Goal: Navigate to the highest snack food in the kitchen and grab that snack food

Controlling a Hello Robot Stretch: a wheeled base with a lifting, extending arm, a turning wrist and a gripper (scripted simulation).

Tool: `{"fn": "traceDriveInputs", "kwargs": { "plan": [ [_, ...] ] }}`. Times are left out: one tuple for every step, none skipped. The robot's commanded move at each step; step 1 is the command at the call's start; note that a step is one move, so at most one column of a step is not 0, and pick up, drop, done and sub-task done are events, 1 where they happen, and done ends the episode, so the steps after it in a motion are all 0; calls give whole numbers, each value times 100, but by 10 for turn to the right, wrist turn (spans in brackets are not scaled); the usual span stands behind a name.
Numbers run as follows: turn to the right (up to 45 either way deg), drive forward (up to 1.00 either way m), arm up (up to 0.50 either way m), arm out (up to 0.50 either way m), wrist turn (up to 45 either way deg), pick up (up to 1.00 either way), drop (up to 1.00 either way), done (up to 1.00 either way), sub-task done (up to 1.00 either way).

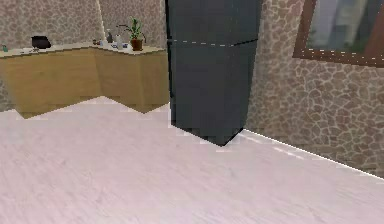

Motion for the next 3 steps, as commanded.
{"fn": "traceDriveInputs", "kwargs": {
  "plan": [
    [0,45,0,0,0,0,0,0,0],
    [-450,0,0,0,0,0,0,0,0],
    [-30,0,0,0,0,0,0,0,0]
  ]
}}
